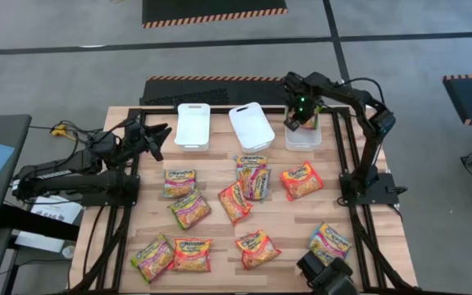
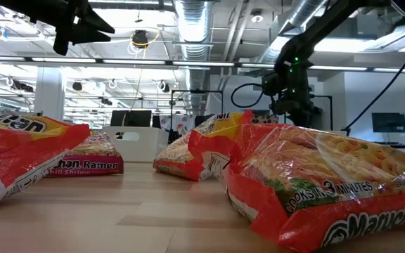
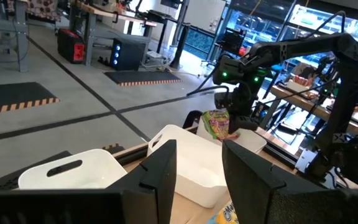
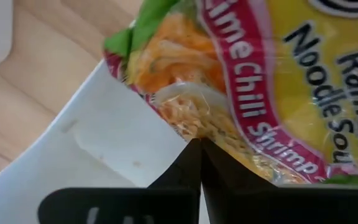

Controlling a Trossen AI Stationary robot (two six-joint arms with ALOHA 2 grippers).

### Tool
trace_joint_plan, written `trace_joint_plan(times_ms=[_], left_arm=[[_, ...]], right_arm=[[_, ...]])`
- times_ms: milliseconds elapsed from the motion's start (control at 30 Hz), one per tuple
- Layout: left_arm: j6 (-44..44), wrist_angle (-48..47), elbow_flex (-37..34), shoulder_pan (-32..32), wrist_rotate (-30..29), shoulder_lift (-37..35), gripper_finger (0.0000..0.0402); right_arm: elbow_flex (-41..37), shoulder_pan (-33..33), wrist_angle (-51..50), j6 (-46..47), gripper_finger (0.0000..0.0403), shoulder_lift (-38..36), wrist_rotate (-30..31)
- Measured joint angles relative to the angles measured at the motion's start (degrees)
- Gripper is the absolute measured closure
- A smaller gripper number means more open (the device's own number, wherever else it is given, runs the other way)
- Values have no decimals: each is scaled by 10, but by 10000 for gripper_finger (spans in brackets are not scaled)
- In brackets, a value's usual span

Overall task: Sort Maruchan noodles
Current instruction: Put the green noodle pack into the right white bin

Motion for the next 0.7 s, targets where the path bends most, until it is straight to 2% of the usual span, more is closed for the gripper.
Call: trace_joint_plan(times_ms=[533,700], left_arm=[[0,0,0,0,-11,0,287],[0,0,0,0,-12,0,287]], right_arm=[[0,-29,54,0,376,0,15],[0,-18,32,1,376,-9,-20]])
